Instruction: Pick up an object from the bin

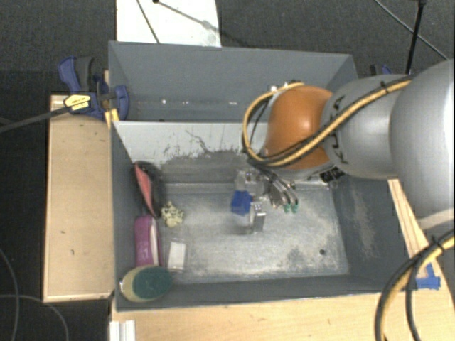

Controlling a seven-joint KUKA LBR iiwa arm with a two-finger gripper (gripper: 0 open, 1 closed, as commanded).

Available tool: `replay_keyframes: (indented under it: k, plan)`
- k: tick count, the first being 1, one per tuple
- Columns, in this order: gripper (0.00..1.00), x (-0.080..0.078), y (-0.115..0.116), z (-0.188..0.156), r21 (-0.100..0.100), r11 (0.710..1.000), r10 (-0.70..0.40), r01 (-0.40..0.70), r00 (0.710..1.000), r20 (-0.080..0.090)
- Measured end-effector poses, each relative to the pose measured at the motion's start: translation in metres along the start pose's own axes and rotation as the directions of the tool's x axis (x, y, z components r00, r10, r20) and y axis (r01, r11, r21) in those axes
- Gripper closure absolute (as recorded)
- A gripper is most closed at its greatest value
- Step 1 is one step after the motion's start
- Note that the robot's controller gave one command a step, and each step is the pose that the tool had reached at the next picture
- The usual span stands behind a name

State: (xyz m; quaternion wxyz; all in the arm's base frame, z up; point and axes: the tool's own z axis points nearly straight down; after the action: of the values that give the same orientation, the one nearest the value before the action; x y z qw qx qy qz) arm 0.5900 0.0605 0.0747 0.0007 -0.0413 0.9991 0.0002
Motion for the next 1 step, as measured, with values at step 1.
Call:
replay_keyframes:
  k: [1]
  plan:
    - [1.0, 0.0001, 0.0001, -0.0042, -0.001, 1.0, 0.004, -0.004, 1.0, 0.001]
